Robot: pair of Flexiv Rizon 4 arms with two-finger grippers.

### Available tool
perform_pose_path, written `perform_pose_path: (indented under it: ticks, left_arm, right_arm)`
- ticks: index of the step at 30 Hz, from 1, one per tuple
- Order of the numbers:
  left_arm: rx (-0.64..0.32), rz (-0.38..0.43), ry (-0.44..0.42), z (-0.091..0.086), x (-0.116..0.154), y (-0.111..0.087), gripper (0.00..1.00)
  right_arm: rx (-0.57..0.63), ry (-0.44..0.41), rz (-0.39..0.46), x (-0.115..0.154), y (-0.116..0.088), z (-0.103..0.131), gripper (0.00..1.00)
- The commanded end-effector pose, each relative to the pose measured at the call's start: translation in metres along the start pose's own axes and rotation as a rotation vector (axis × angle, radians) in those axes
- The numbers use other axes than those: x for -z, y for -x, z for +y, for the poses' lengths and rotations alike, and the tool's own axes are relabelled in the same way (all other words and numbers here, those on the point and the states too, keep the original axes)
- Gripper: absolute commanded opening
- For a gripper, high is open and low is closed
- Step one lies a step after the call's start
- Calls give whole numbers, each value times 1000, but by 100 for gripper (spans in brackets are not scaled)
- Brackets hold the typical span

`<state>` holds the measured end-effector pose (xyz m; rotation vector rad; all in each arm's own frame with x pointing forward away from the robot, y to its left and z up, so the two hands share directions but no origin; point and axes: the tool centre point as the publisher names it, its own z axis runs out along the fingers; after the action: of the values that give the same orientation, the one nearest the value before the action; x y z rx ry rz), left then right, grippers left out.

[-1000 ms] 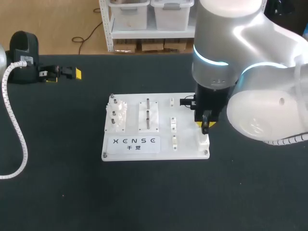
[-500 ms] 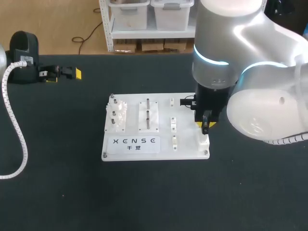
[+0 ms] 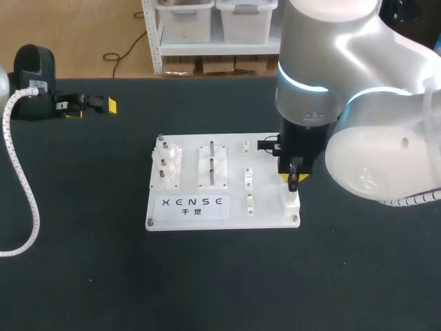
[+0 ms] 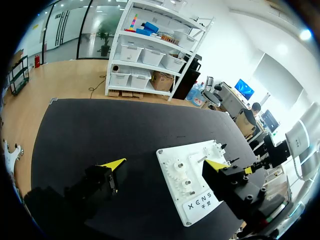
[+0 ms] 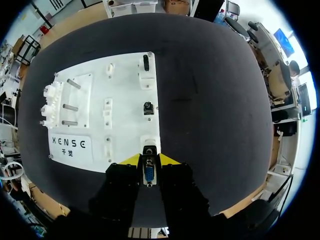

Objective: Insert the USB connector, Ethernet cable, and multi-pin plug into their matching sockets one by one.

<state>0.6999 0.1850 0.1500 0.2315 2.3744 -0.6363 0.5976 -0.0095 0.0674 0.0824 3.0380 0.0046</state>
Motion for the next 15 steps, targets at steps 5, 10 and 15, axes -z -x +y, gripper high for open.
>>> perform_pose_path:
  ticks: [5, 10, 15]
  left_arm:
    - [0, 0, 0, 0, 0, 0, 100]
    - [0, 0, 0, 0, 0, 0, 100]
    - [0, 0, 0, 0, 0, 0, 100]
  right_arm:
    - [-5, -3, -1, 0, -1, -2, 0]
    - [-5, -4, -2, 0, 0, -2, 0]
    - [0, -4, 0, -1, 1, -1, 0]
